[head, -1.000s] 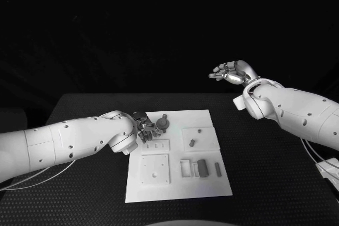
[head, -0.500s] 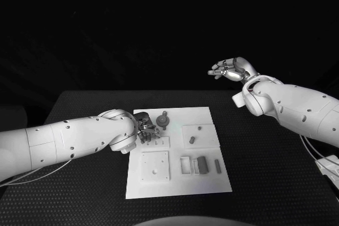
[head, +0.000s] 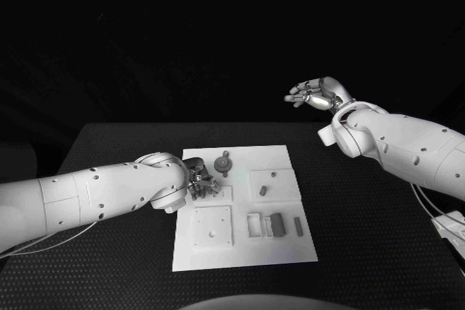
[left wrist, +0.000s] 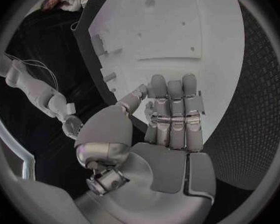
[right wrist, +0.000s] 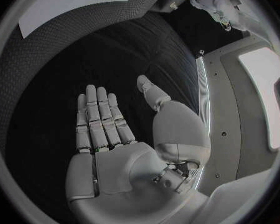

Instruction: Assemble the parts on the task board

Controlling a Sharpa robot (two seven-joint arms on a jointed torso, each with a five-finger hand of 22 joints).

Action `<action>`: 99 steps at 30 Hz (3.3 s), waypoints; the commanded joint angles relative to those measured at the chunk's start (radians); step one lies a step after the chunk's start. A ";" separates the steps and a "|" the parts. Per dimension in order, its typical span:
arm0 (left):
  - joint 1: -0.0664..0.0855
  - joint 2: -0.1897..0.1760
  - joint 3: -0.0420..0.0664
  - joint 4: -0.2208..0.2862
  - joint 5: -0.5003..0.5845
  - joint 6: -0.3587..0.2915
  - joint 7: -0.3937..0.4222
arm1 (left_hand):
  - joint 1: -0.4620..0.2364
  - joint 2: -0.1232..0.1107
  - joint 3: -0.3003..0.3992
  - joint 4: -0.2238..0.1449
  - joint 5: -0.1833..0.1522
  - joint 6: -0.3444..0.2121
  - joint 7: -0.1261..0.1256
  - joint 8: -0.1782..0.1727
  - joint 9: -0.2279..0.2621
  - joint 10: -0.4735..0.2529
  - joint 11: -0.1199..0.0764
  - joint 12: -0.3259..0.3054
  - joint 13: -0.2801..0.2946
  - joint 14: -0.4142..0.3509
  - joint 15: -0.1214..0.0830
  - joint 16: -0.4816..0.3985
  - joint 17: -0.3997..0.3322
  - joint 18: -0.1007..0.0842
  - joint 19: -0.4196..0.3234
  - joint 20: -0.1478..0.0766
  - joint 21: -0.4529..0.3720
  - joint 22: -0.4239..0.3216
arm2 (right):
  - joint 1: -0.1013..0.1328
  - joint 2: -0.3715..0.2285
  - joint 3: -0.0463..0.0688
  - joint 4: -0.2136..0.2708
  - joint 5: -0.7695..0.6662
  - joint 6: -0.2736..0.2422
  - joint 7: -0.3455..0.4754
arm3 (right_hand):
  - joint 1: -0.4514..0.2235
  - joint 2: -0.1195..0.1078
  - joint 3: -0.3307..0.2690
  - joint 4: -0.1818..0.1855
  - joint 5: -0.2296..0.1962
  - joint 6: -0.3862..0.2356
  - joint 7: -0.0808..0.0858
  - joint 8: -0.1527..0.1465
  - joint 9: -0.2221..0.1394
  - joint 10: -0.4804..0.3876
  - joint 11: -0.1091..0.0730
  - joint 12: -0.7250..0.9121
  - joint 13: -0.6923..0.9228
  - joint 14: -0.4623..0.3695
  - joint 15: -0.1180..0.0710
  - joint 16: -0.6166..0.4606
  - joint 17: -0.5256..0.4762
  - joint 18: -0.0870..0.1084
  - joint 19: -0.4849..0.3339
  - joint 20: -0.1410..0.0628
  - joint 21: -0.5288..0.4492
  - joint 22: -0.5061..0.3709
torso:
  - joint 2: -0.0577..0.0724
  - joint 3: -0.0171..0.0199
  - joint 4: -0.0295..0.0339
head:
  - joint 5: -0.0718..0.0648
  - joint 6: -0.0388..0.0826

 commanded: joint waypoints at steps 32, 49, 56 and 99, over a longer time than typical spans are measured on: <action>-0.008 0.002 0.001 -0.009 -0.008 0.029 -0.004 | -0.005 0.010 0.006 -0.006 0.007 0.062 -0.056 0.001 0.005 -0.012 -0.009 0.013 0.005 -0.005 -0.002 0.018 -0.006 0.014 -0.001 -0.002 0.001 0.008 | 0.000 0.005 0.001 0.003 0.002 0.030 0.007 | 0.000 0.014 -0.010 0.001 -0.001 0.010 -0.001 -0.002 -0.001 0.015 -0.002 -0.011 -0.010 -0.001 0.011 -0.013 -0.003 -0.003 -0.005 0.003 -0.011 -0.002 | 0.000 -0.0001 0.0003 | -0.001 -0.010; -0.008 0.000 0.001 -0.008 -0.008 0.040 -0.004 | -0.005 0.010 0.008 -0.009 0.012 0.063 -0.057 0.000 0.008 -0.013 -0.009 0.018 0.007 -0.006 -0.002 0.024 -0.008 0.014 -0.001 -0.002 0.001 0.012 | 0.000 0.007 0.001 0.001 0.002 0.034 0.007 | -0.006 0.016 -0.015 0.004 -0.001 0.010 -0.001 -0.003 -0.002 0.019 -0.002 -0.016 -0.017 -0.003 0.013 -0.018 -0.004 -0.004 -0.009 0.005 -0.015 -0.003 | 0.000 -0.0003 0.0002 | 0.001 -0.014; -0.008 -0.002 0.001 -0.007 -0.011 0.044 -0.006 | -0.006 0.010 0.009 -0.011 0.015 0.065 -0.057 -0.001 0.009 -0.014 -0.010 0.022 0.009 -0.007 -0.002 0.028 -0.009 0.015 0.000 -0.002 0.000 0.015 | 0.000 0.007 0.001 0.001 0.002 0.035 0.007 | -0.007 0.017 -0.016 0.004 -0.001 0.010 -0.001 -0.003 -0.002 0.020 -0.002 -0.018 -0.019 -0.004 0.014 -0.019 -0.005 -0.004 -0.009 0.005 -0.016 -0.003 | 0.000 -0.0001 0.0005 | 0.002 -0.016; -0.008 0.015 0.001 -0.016 -0.062 0.064 -0.014 | -0.032 -0.003 0.001 0.006 0.027 0.110 -0.076 0.008 0.034 -0.010 -0.026 0.105 0.047 -0.010 -0.010 0.111 -0.019 0.018 0.015 -0.009 0.009 0.068 | 0.000 0.009 0.001 0.001 0.002 0.042 0.006 | -0.009 0.018 -0.020 0.002 -0.001 0.010 -0.001 -0.004 -0.003 0.025 -0.002 -0.023 -0.027 -0.007 0.016 -0.024 -0.005 -0.005 -0.014 0.006 -0.022 -0.004 | 0.000 0.0006 -0.0006 | 0.004 -0.019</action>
